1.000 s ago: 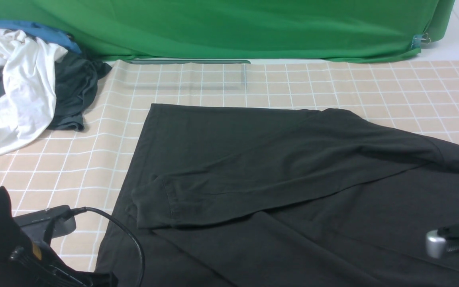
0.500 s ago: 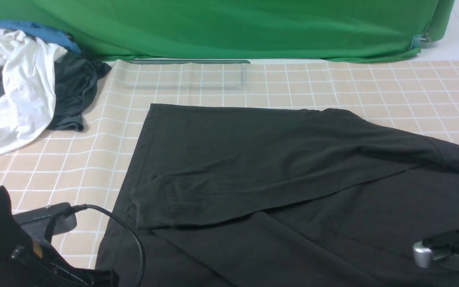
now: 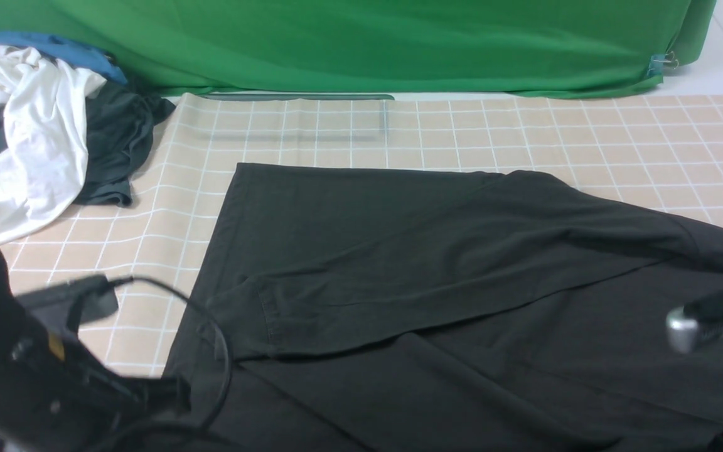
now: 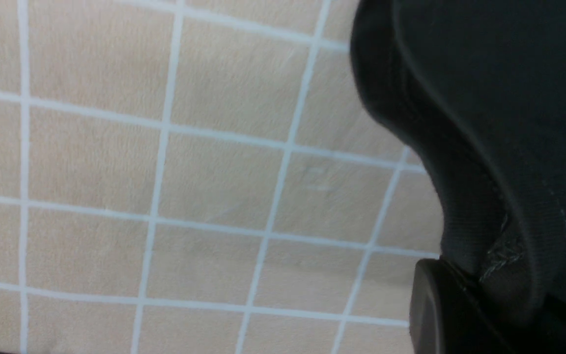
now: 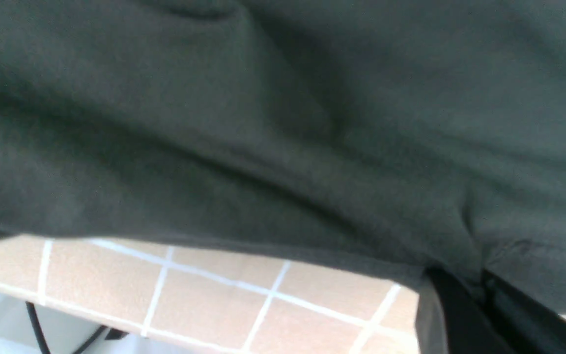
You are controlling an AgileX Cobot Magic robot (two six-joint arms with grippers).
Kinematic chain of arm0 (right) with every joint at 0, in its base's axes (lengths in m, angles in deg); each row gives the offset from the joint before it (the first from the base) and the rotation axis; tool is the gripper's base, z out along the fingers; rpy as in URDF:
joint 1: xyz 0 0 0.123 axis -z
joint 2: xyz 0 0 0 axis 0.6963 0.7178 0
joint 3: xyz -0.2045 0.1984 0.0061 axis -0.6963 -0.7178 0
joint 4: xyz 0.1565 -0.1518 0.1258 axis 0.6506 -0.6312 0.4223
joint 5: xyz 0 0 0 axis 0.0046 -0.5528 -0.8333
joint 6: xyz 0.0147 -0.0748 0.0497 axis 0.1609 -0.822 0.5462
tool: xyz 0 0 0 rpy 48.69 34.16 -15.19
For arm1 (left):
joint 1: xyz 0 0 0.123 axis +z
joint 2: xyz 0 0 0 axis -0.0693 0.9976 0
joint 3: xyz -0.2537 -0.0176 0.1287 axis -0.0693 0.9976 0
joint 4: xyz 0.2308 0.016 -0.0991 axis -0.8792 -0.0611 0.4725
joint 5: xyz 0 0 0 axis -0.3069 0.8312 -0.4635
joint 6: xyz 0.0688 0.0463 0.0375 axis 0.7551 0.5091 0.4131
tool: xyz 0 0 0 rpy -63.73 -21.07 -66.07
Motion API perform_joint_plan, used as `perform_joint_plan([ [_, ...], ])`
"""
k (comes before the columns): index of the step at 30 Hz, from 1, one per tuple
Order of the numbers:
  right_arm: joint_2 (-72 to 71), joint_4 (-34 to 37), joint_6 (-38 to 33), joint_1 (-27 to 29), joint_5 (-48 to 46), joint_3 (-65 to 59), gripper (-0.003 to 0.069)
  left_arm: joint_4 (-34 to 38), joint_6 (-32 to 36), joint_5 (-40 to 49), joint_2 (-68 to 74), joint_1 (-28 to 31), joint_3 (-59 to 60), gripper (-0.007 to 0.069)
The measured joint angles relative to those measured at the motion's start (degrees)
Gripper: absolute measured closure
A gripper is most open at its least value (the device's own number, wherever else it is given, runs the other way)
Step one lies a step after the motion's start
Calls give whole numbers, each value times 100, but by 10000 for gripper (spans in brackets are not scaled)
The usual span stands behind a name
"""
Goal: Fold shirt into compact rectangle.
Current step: 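Grasp the near edge of the shirt at its hem and shoulder corners, then fold the black garment in half by bringing its near edge over to the far edge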
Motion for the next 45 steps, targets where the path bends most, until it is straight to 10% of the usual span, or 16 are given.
perform_joint_plan([
  [28, 2913, -36, -130, 839, 427, 3385, 593, 68, -20, 174, 3752, 939, -4013, 596],
  [34, 2947, -87, -9, 766, -20, 3888, 361, 63, -20, 212, 4057, 939, -4209, 596],
  [45, 3173, -291, -826, -782, 717, 3747, 178, 40, -20, 212, 4057, 939, -4210, 596],
])
